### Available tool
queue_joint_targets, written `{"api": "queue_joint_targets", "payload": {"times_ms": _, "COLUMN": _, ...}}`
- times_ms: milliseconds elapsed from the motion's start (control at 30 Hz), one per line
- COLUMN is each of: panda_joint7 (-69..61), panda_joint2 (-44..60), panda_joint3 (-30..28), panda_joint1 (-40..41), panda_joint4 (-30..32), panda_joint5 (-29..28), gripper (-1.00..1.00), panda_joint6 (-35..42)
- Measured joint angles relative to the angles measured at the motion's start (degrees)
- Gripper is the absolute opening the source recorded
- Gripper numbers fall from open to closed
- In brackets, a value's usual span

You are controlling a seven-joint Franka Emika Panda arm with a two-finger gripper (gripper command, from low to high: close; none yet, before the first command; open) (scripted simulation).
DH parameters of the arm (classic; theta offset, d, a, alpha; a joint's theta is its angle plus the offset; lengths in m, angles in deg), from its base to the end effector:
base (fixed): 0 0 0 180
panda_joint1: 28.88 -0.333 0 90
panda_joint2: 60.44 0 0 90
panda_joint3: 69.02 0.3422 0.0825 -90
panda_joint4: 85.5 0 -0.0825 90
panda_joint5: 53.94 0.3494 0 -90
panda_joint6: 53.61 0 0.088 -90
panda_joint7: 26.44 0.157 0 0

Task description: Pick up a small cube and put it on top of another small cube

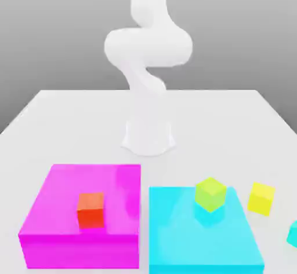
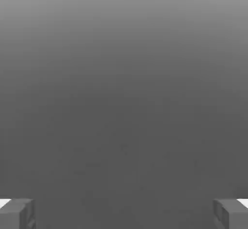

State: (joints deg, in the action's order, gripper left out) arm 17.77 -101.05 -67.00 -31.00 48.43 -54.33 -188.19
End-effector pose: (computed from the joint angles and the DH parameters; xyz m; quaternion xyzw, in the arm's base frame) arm 0.3621 0.0300 0.6484 -0.8797 0.3193 -0.3275 0.1302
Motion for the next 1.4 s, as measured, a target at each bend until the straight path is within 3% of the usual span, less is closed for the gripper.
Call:
{"api": "queue_joint_targets", "payload": {"times_ms": 700, "panda_joint7": -11.91, "panda_joint2": 44.01, "panda_joint3": 16.72, "panda_joint1": -19.57, "panda_joint4": 18.12, "panda_joint5": -5.72, "gripper": 0.00, "panda_joint6": -23.46}}
{"api": "queue_joint_targets", "payload": {"times_ms": 800, "panda_joint7": -10.34, "panda_joint2": 50.33, "panda_joint3": 15.54, "panda_joint1": -21.61, "panda_joint4": 18.68, "panda_joint5": -9.31, "gripper": 0.00, "panda_joint6": -27.53}}
{"api": "queue_joint_targets", "payload": {"times_ms": 933, "panda_joint7": -5.45, "panda_joint2": 58.64, "panda_joint3": 8.88, "panda_joint1": -26.96, "panda_joint4": 17.16, "panda_joint5": -15.99, "gripper": 0.00, "panda_joint6": -33.87}}
{"api": "queue_joint_targets", "payload": {"times_ms": 967, "panda_joint7": -4.78, "panda_joint2": 59.87, "panda_joint3": 7.80, "panda_joint1": -27.83, "panda_joint4": 16.91, "panda_joint5": -16.92, "gripper": -1.00, "panda_joint6": -34.85}}
{"api": "queue_joint_targets", "payload": {"times_ms": 1200, "panda_joint7": -4.64, "panda_joint2": 59.76, "panda_joint3": 7.92, "panda_joint1": -27.72, "panda_joint4": 16.93, "panda_joint5": -17.04, "gripper": -1.00, "panda_joint6": -34.74}}
{"api": "queue_joint_targets", "payload": {"times_ms": 1400, "panda_joint7": -12.64, "panda_joint2": 49.07, "panda_joint3": 14.38, "panda_joint1": -23.46, "panda_joint4": 18.82, "panda_joint5": -6.83, "gripper": -1.00, "panda_joint6": -26.18}}
